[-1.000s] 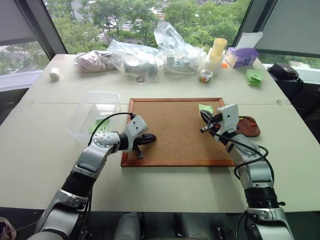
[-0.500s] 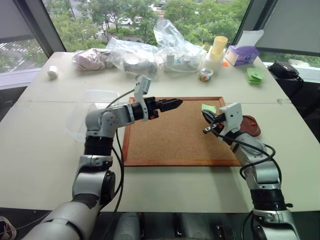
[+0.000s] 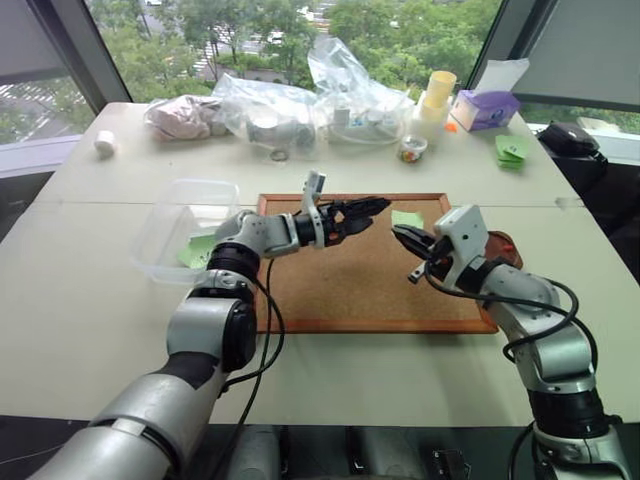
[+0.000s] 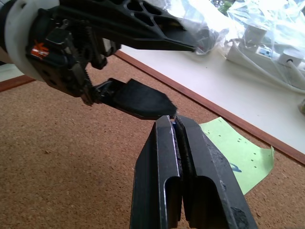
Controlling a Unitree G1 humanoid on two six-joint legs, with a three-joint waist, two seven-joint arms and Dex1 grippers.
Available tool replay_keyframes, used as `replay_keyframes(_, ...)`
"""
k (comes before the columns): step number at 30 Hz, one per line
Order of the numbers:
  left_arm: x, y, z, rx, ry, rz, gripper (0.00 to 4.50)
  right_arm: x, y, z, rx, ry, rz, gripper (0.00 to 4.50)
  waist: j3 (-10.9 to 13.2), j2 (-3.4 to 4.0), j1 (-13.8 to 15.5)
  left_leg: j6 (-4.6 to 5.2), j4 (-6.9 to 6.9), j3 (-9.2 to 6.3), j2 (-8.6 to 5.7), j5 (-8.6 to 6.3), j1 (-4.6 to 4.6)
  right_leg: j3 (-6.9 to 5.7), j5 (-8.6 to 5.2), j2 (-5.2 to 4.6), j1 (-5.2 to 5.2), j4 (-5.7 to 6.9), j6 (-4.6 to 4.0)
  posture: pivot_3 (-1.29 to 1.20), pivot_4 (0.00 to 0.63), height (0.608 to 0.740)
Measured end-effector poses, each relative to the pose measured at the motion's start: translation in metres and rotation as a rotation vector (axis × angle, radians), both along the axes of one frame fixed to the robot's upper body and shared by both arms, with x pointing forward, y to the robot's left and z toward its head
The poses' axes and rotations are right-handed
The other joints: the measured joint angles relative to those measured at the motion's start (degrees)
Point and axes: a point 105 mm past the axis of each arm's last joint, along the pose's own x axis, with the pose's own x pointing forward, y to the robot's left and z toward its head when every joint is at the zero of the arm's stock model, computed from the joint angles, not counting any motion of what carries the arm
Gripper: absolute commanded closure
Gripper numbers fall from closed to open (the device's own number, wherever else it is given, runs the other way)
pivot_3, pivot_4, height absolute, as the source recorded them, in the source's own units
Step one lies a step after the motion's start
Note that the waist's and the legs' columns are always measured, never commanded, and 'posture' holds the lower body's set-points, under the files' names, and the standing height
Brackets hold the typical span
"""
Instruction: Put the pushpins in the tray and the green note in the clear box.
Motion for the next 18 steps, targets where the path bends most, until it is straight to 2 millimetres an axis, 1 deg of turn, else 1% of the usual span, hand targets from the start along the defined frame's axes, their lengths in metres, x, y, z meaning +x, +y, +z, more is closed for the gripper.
replay_keyframes(4,0.0,-0.005,-0.001,-0.01,-0.002,-0.008,0.01,-0.003,0.0,-0.001,-0.009,0.007,0.003,4.5,0.0,0.0,0.0,0.0,0.0,-0.01,-0.01,0.0,0.0,0.0,0.0,0.0,0.0,0.0,0.0,0.0,0.15,0.738)
replay_keyframes(8,-0.006,-0.02,-0.003,0.007,-0.03,-0.052,0.01,-0.006,0.001,-0.003,-0.02,0.015,0.009,4.5,0.0,-0.01,0.1,0.01,0.0,-0.03,-0.07,0.0,-0.03,0.0,0.0,-0.01,0.0,-0.01,0.0,0.0,0.15,0.738)
replay_keyframes(12,-0.01,-0.027,-0.01,0.017,-0.016,-0.07,0.01,-0.006,0.001,-0.003,-0.024,0.019,0.008,4.5,0.0,-0.01,0.0,0.05,0.0,-0.06,-0.09,-0.03,-0.04,0.0,0.0,0.0,-0.02,0.0,0.0,0.0,0.15,0.738)
replay_keyframes(15,-0.011,-0.031,-0.014,0.023,-0.016,-0.071,0.79,-0.007,0.002,-0.003,-0.026,0.019,0.01,4.5,0.0,-0.01,0.0,0.06,0.01,-0.06,-0.08,-0.04,-0.04,0.0,0.0,0.0,-0.03,0.0,0.0,0.0,0.15,0.738)
replay_keyframes(18,-0.008,-0.032,-0.016,0.023,-0.022,-0.045,2.27,-0.008,0.004,-0.004,-0.028,0.021,0.017,4.5,0.0,-0.01,0.0,0.07,0.01,-0.07,-0.08,-0.04,-0.05,0.0,0.0,-0.01,-0.03,0.0,0.0,0.0,0.15,0.738)
